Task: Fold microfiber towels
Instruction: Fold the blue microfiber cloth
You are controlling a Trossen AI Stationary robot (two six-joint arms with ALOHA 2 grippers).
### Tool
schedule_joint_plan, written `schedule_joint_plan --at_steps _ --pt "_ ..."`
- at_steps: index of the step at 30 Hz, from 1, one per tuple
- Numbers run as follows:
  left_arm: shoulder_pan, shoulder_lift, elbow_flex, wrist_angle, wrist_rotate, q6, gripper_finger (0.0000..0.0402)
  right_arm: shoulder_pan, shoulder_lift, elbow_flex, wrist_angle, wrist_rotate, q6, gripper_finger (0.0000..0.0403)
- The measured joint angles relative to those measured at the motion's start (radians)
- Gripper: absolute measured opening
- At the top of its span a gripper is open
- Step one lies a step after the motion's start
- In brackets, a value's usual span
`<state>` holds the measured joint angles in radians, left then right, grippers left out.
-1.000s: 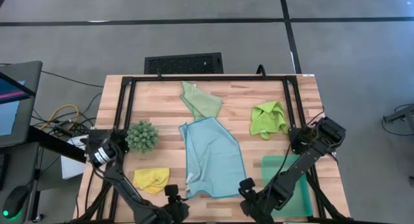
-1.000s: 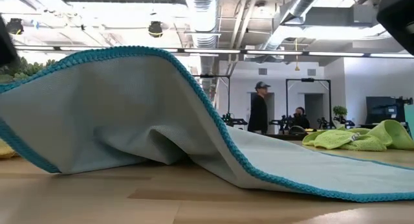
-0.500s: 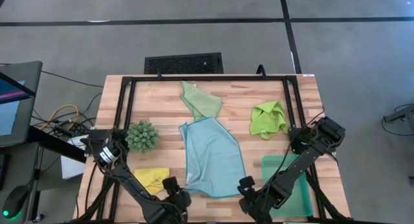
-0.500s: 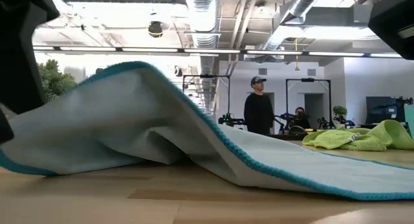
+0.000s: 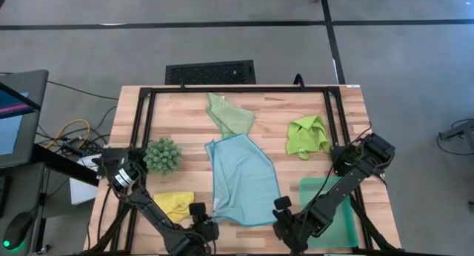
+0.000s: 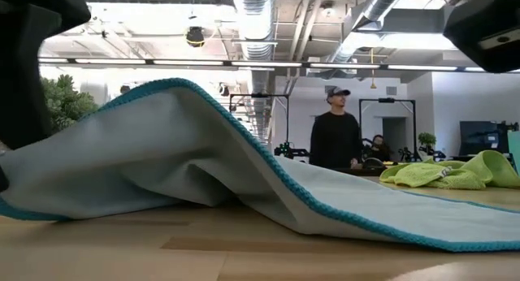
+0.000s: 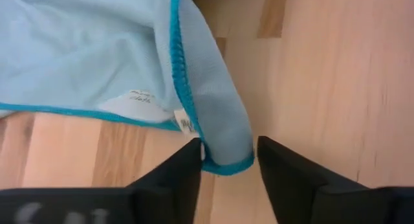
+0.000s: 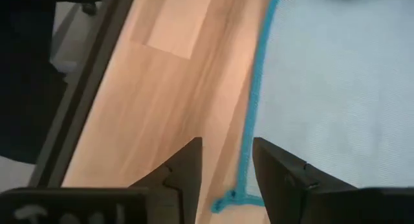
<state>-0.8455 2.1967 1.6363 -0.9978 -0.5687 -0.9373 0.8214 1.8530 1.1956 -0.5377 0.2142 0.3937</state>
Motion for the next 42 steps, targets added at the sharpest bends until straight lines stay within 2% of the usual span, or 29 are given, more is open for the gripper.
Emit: schedule_joint_plan --at_steps 3,7,12,15,20,25,28,32,35,39,42 --pt "-0.001 -0.001 0.002 -0.068 0.015 -0.04 0.0106 0.0 0.0 -0.032 0.028 0.0 0.0 0.0168" --pt "-0.009 -0.003 0.006 -0.129 -0.016 -0.07 0.0109 0.0 0.0 -0.062 0.042 -0.002 0.027 0.0169" --pt "-0.02 -0.005 0.006 -0.159 0.014 -0.091 0.0162 0.001 0.0 -0.064 0.051 -0.003 0.051 0.0163" --pt "-0.036 -0.012 0.006 -0.159 -0.028 -0.11 0.0204 0.003 0.0 -0.064 0.053 -0.003 0.052 0.016" --pt "-0.045 -0.013 0.004 0.027 -0.02 -0.031 0.0246 0.003 0.0 -0.064 0.064 -0.003 0.052 0.0156" --pt "-0.043 -0.013 0.005 0.128 -0.02 0.064 0.0248 0.003 0.0 -0.064 0.078 -0.003 0.052 0.0152" --pt "-0.044 -0.013 0.043 0.07 -0.03 0.064 0.0242 0.003 0.0 -0.064 0.079 -0.004 0.052 0.015" --pt "-0.061 -0.013 0.081 -0.065 -0.118 -0.002 0.024 0.003 0.0 -0.064 0.079 -0.006 0.052 0.0148" --pt "-0.063 -0.013 0.067 -0.13 -0.082 -0.087 0.024 0.003 0.0 -0.064 0.079 -0.006 0.052 0.0146" --pt "-0.049 -0.013 -0.006 0.039 -0.017 -0.037 0.0239 0.003 0.0 -0.064 0.078 -0.006 0.052 0.0143" --pt "-0.037 -0.013 -0.049 0.143 -0.014 0.009 0.0231 0.003 0.0 -0.064 0.078 -0.007 0.052 0.0143"
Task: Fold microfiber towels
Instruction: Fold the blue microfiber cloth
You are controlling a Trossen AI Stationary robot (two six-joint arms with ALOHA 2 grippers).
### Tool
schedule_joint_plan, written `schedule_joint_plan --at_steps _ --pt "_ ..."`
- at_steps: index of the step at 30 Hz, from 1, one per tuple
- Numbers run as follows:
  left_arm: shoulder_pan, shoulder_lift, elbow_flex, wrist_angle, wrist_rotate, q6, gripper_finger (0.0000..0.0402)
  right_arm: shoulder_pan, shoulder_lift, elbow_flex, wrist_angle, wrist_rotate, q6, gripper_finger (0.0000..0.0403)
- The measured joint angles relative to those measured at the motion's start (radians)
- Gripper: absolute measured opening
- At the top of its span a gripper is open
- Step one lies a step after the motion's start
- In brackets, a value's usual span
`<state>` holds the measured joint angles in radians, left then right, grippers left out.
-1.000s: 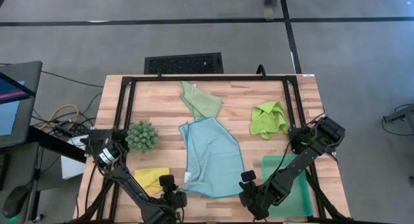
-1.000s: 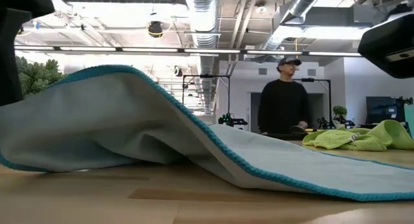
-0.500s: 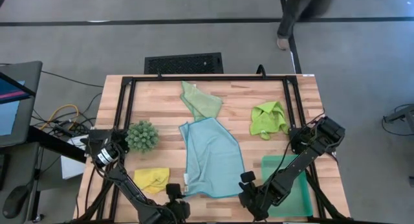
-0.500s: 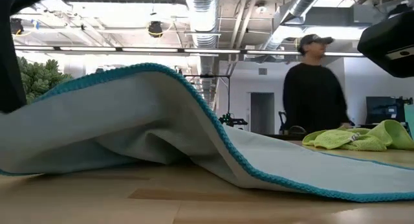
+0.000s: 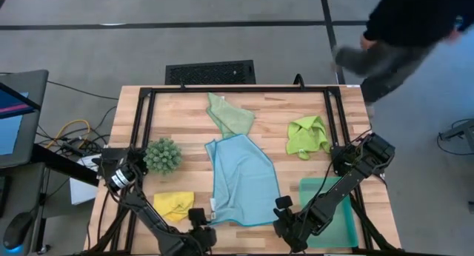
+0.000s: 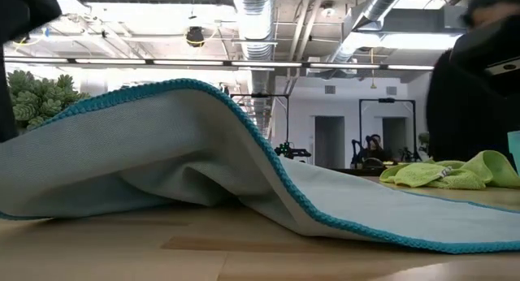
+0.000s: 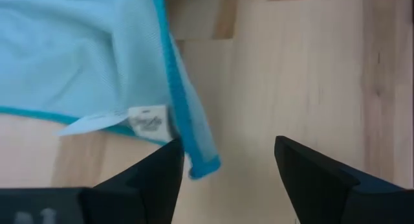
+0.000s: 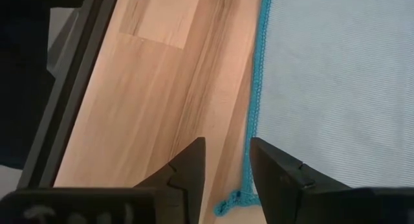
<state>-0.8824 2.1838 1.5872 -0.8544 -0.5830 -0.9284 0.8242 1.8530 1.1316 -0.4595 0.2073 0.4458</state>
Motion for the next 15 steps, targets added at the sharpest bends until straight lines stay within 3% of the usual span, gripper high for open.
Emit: schedule_joint_plan --at_steps 6,15 --pt "0.024 0.0 -0.022 -0.007 -0.004 0.003 0.018 0.0 0.0 0.0 -0.003 0.0 0.0 0.0145" --pt "0.027 0.0 0.01 -0.02 -0.028 0.005 0.0064 0.0 0.0 0.0 -0.003 -0.002 0.0 0.0139"
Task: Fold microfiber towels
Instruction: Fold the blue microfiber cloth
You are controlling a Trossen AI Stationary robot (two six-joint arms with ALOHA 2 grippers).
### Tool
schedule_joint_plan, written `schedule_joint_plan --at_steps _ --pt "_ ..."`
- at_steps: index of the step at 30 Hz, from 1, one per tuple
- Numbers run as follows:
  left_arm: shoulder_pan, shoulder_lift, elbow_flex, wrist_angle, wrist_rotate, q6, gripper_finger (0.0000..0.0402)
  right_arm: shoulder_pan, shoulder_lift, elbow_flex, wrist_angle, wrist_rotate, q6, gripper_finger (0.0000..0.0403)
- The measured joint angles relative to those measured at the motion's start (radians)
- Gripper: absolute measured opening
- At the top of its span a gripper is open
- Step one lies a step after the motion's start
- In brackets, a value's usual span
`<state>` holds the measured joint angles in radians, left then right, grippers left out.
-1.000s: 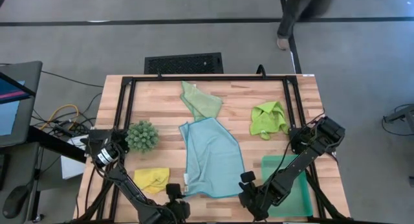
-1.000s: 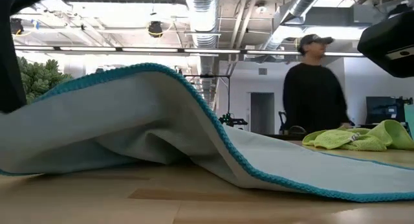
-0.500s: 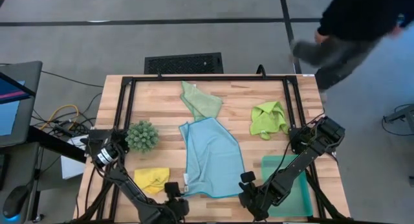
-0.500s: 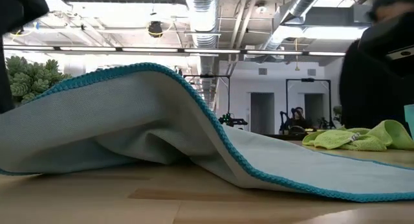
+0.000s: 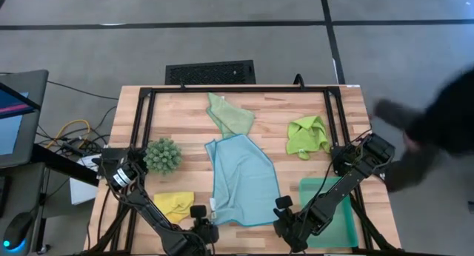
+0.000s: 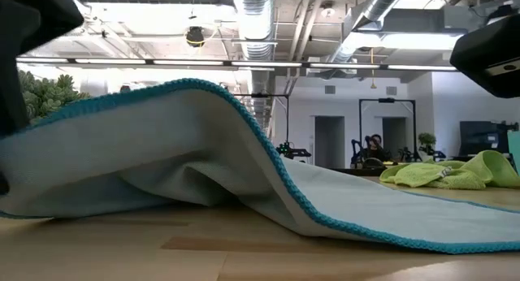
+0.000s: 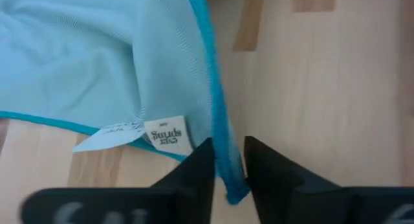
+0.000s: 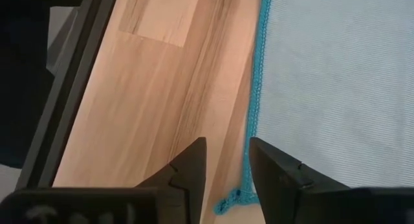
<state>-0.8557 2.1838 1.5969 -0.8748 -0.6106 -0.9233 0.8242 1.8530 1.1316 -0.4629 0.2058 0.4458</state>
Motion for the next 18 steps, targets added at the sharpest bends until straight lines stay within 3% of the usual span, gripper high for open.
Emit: schedule_joint_plan --at_steps 5,12,18 --pt "-0.003 0.0 0.076 -0.082 0.014 0.036 0.0007 0.001 0.0 0.0 0.0 -0.032 0.0 0.0143" --pt "-0.027 0.0 0.185 -0.417 -0.01 -0.106 0.0002 0.026 0.0 0.0 -0.001 0.0 -0.008 0.0174" --pt "-0.048 0.0 0.189 -0.516 -0.006 -0.194 0.0003 0.016 0.0 0.0 -0.019 0.077 -0.009 0.0182"
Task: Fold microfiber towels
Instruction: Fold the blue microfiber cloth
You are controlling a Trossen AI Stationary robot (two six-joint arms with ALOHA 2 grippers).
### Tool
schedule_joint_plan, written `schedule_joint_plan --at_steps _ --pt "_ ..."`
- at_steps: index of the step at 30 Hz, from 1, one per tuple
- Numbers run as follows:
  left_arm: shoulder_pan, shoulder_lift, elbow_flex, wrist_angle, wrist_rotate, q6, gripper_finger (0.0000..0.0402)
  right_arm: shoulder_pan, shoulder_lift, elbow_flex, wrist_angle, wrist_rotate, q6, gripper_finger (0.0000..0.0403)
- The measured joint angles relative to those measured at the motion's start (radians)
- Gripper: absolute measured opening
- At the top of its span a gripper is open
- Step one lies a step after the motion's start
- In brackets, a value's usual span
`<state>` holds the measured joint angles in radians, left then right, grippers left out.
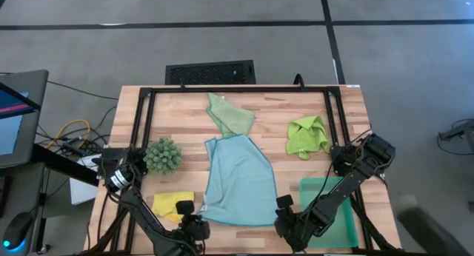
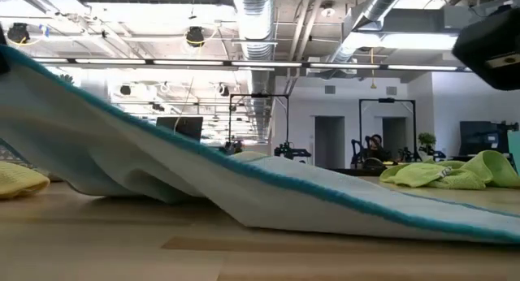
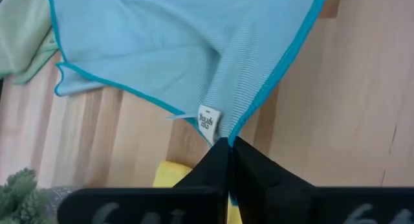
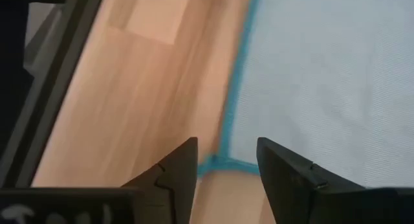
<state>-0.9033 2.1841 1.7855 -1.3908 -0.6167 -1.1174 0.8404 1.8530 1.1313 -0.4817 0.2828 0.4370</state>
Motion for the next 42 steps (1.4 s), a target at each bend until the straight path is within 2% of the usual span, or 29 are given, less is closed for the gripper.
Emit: schedule_joint_plan --at_steps 9,19,23,29,33,35,38,42 --pt "-0.007 0.0 0.0 -0.004 -0.005 -0.022 0.0004 -0.014 0.006 0.0 0.066 -0.001 -0.069 0.0163" --pt "-0.006 0.0 0.0 0.0 -0.017 -0.023 0.0004 -0.032 0.116 0.006 0.067 -0.023 -0.066 0.0138" --pt "-0.006 0.0 0.0 0.0 -0.017 -0.021 0.0004 -0.036 0.103 0.006 0.057 -0.034 -0.052 0.0102" --pt "-0.007 0.001 0.014 -0.021 -0.043 -0.003 0.0004 -0.041 0.054 0.001 -0.035 -0.013 -0.036 0.0015" --pt "-0.009 0.002 0.102 -0.091 -0.046 0.004 0.0004 -0.024 -0.024 0.05 -0.133 0.082 0.003 0.0017" --pt "-0.02 0.002 0.177 -0.134 -0.081 0.035 0.0004 -0.001 -0.071 0.074 -0.193 0.126 0.015 0.0018" --pt "-0.043 0.002 0.316 -0.185 -0.181 0.09 0.0004 0.045 -0.153 0.118 -0.228 0.198 0.013 0.0007" --pt "-0.08 0.002 0.525 -0.179 -0.34 0.247 0.0004 0.125 -0.266 0.199 -0.219 0.323 -0.013 0.0009"
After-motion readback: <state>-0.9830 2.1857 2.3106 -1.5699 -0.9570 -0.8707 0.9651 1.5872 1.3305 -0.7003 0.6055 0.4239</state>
